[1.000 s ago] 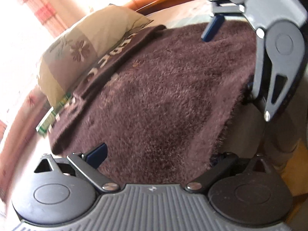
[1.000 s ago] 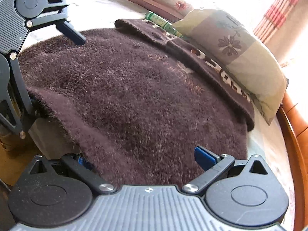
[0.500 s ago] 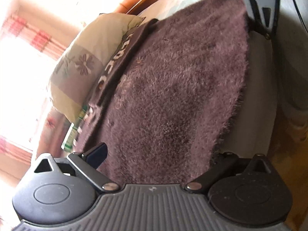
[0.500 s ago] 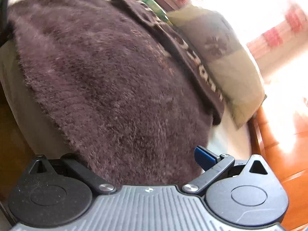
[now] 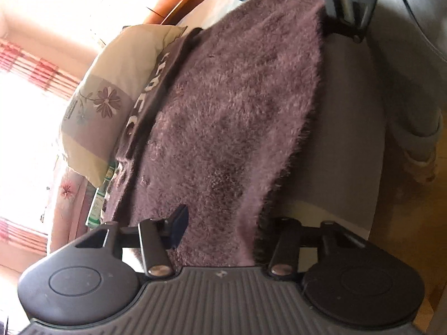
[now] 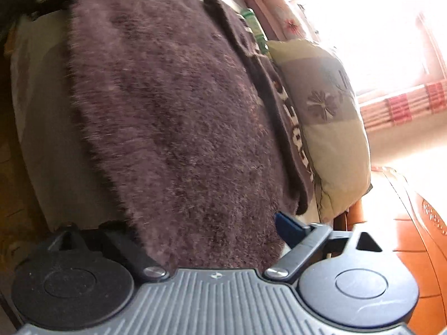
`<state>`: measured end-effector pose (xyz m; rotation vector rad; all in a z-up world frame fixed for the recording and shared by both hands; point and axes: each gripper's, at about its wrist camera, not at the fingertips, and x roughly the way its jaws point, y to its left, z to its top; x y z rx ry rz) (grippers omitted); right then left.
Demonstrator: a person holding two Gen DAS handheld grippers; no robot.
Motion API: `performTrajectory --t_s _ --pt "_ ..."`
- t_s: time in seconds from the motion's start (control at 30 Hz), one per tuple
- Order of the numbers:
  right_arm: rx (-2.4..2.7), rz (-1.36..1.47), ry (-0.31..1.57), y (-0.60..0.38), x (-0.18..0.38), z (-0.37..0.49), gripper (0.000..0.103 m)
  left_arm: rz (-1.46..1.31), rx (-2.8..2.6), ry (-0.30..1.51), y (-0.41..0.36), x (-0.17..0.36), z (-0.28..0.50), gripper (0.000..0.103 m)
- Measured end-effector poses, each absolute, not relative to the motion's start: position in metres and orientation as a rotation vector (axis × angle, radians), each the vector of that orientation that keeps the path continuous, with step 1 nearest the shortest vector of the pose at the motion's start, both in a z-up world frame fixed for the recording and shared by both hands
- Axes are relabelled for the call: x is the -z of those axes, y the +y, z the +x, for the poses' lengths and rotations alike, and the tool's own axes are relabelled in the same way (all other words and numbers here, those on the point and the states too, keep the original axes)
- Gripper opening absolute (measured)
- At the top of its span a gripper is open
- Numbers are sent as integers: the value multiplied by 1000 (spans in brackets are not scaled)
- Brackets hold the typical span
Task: Fold clothes
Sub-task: 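Close both tools on the brown sweater's hem edge, then lift the hem with both tools and fold it over toward the collar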
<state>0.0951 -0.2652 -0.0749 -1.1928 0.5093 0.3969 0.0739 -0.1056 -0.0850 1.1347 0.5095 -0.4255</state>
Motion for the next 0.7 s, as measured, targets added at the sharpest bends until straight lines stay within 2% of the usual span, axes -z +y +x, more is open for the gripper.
performTrajectory --t_s 0.27,0.47,0.53,0.57,0.6,0.63,0.67,0.7 --pt "-480 -1206 493 -283 69 89 84 1178 393 497 -109 90 69 47" --pt "-436 -1372 421 -282 80 76 84 1199 356 491 -109 95 67 47" --pt "-423 -1410 402 -278 85 70 83 1210 349 489 -111 97 66 41" --pt "-419 -1438 386 -276 89 67 81 1211 357 496 -112 99 66 33" --pt "-426 -1459 383 -275 92 63 72 1212 364 503 -113 100 65 28" --pt "-442 -1464 395 -274 93 61 57 1203 374 515 -114 101 64 17" --pt "-464 -1454 416 -275 93 59 50 1195 384 527 -115 102 63 8" --pt "-487 -1438 438 -277 93 58 29 1186 387 534 -116 103 63 7"
